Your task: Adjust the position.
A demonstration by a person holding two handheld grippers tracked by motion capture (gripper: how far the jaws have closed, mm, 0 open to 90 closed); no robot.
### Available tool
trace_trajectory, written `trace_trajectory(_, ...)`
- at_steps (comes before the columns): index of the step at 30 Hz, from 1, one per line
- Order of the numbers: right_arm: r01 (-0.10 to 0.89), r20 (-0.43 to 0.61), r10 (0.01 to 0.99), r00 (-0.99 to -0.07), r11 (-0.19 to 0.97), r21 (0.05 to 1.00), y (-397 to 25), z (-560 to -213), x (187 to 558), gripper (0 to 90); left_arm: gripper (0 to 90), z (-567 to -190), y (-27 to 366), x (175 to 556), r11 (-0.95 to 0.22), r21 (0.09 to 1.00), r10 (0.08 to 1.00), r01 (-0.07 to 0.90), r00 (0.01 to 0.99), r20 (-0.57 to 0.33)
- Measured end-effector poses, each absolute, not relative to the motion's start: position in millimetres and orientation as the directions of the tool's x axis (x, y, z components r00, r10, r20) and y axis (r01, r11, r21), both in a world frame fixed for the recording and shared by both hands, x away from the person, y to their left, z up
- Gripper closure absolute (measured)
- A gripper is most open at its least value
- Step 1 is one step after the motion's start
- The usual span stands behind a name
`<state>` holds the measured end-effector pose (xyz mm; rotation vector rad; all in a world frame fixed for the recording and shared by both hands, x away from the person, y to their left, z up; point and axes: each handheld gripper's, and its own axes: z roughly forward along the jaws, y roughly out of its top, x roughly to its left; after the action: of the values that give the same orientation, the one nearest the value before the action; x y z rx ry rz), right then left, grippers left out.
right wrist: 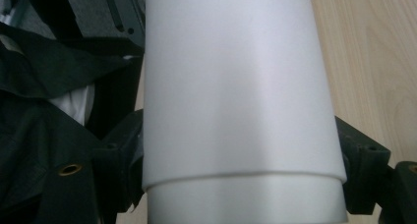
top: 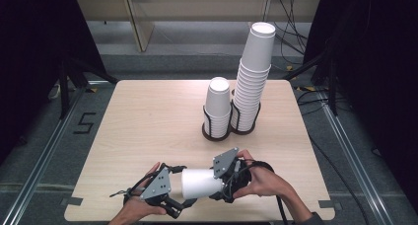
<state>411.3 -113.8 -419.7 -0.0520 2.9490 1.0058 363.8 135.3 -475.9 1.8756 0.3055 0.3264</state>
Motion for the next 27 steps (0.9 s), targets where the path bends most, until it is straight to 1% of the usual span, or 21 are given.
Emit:
trace_trajectory(4, -0.054, -0.030, -0.046, -0.999, 0.773, 0.632, -115.2, -420.4, 412.2, 23.4, 2.4, -475.5, 135.9, 362.6, -0.304, 0.951, 0.346, 0.046, 0.936, 0.066)
trace_trajectory(6, -0.060, -0.016, -0.065, -0.998, 0.762, 0.644, -114.4, -421.9, 412.1, 23.4, 1.3, -476.1, 134.0, 362.6, -0.288, 0.957, 0.339, 0.029, 0.938, 0.073)
trace_trajectory(9, -0.051, -0.007, -0.061, -0.998, 0.769, 0.637, -113.9, -423.9, 412.8, 23.5, 2.5, -474.6, 134.9, 360.7, -0.294, 0.956, 0.349, 0.024, 0.933, 0.084)
trace_trajectory(10, -0.017, 0.009, -0.030, -1.000, 0.774, 0.633, -114.8, -424.2, 411.2, 23.6, 2.6, -474.1, 135.2, 360.8, -0.293, 0.956, 0.346, 0.020, 0.934, 0.086)
trace_trajectory(11, -0.050, -0.005, -0.060, -0.998, 0.762, 0.646, -113.8, -425.5, 413.5, 23.6, 2.7, -474.9, 134.4, 361.4, -0.274, 0.962, 0.342, 0.016, 0.936, 0.082)
trace_trajectory(14, -0.045, 0.001, -0.059, -0.998, 0.763, 0.645, -113.7, -426.5, 413.6, 23.8, 3.9, -472.8, 136.7, 361.3, -0.298, 0.955, 0.332, 0.007, 0.938, 0.097)
trace_trajectory(19, -0.023, 0.015, -0.042, -0.999, 0.772, 0.635, -114.7, -427.9, 414.3, 23.1, 7.2, -469.0, 136.3, 361.1, -0.324, 0.946, 0.314, 0.000, 0.943, 0.108)
trace_trajectory(22, -0.016, 0.010, -0.027, -1.000, 0.791, 0.611, -113.8, -429.8, 413.2, 20.4, 8.3, -469.3, 135.4, 361.1, -0.355, 0.935, 0.310, 0.001, 0.943, 0.117)
trace_trajectory(23, -0.002, 0.011, -0.011, -1.000, 0.802, 0.597, -112.9, -430.1, 412.6, 18.2, 8.3, -470.1, 133.9, 360.9, -0.350, 0.937, 0.315, 0.012, 0.943, 0.106)
trace_trajectory(24, 0.003, 0.002, 0.002, -1.000, 0.810, 0.587, -111.9, -430.0, 412.3, 16.1, 8.3, -469.3, 134.7, 361.2, -0.379, 0.925, 0.315, 0.012, 0.942, 0.117)
trace_trajectory(26, 0.001, 0.001, 0.001, -1.000, 0.813, 0.582, -110.4, -428.7, 411.4, 16.4, 8.3, -470.0, 133.1, 360.0, -0.385, 0.923, 0.317, 0.019, 0.942, 0.113)
trace_trajectory(27, 0.022, -0.013, 0.035, -0.999, 0.823, 0.567, -111.2, -425.6, 407.9, 16.2, 8.3, -469.8, 132.5, 359.9, -0.389, 0.921, 0.317, 0.023, 0.942, 0.111)
